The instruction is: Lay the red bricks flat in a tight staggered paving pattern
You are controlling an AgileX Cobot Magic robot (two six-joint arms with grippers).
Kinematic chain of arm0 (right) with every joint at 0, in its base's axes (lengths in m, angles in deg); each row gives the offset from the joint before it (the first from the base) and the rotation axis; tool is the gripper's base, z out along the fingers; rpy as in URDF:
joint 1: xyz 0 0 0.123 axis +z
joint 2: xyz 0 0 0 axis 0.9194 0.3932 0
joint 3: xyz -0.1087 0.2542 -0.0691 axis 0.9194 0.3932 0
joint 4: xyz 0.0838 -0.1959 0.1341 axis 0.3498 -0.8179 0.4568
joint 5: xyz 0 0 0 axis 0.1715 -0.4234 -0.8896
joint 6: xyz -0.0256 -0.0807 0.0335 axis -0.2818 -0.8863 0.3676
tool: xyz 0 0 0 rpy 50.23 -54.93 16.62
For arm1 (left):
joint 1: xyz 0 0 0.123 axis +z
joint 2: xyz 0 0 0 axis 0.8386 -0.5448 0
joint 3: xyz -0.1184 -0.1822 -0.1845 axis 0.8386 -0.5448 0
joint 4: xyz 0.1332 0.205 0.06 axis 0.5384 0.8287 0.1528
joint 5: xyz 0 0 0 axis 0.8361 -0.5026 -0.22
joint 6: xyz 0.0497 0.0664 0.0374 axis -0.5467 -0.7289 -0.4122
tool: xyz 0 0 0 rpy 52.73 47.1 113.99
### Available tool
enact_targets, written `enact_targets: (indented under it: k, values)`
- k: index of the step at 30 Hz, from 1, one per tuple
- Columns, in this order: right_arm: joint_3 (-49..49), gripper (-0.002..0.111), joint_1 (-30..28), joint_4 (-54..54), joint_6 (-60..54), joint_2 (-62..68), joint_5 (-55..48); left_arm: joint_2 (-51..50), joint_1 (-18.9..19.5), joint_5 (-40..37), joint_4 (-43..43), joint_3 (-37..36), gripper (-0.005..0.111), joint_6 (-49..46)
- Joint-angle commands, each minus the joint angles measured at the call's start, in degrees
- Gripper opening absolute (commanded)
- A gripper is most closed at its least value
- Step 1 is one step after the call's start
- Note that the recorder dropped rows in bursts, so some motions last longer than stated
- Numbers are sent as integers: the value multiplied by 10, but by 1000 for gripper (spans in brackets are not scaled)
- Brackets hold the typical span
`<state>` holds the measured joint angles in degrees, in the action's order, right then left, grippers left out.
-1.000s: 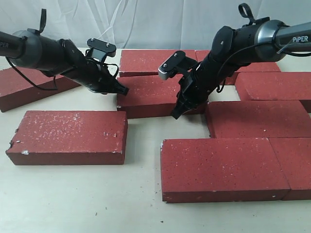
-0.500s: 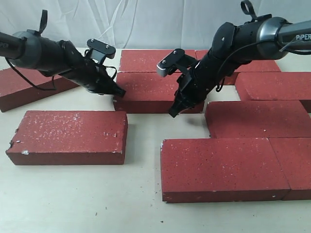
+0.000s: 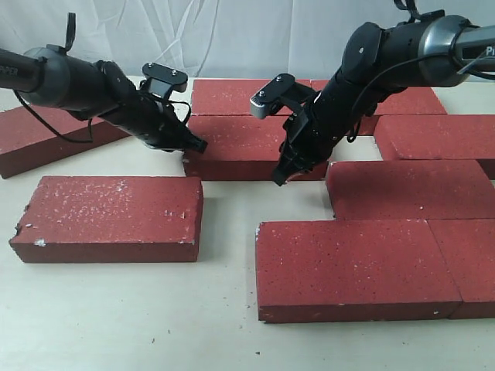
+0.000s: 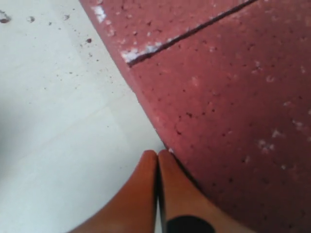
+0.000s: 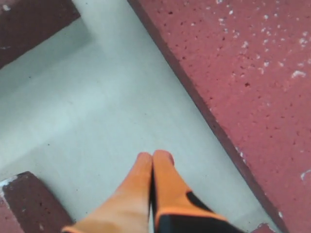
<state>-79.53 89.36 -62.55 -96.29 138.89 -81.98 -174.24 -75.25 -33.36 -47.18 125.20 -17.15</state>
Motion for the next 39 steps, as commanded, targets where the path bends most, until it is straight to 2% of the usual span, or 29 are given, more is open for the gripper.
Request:
enact_targets:
  k: [1, 10, 18, 23, 31, 39]
  values:
    - [1, -1, 2, -10, -3, -1, 3, -8, -16, 9, -7, 3, 0, 0]
    - [1, -1, 2, -20, -2, 8, 36, -16, -20, 8, -8, 10, 0, 0]
    - [1, -1, 1, -31, 1, -31, 23, -24, -28, -1, -11, 21, 0, 0]
    - [1, -1, -28, -46, 35, -42, 28, -25, -41, 7, -8, 21, 0, 0]
    - [1, -1, -110, -31, 88, -42, 47, -25, -49, 36, -7, 23, 0, -2]
    - [2, -1, -118, -24, 88, -42, 79, -25, -52, 22, -11, 34, 0, -2]
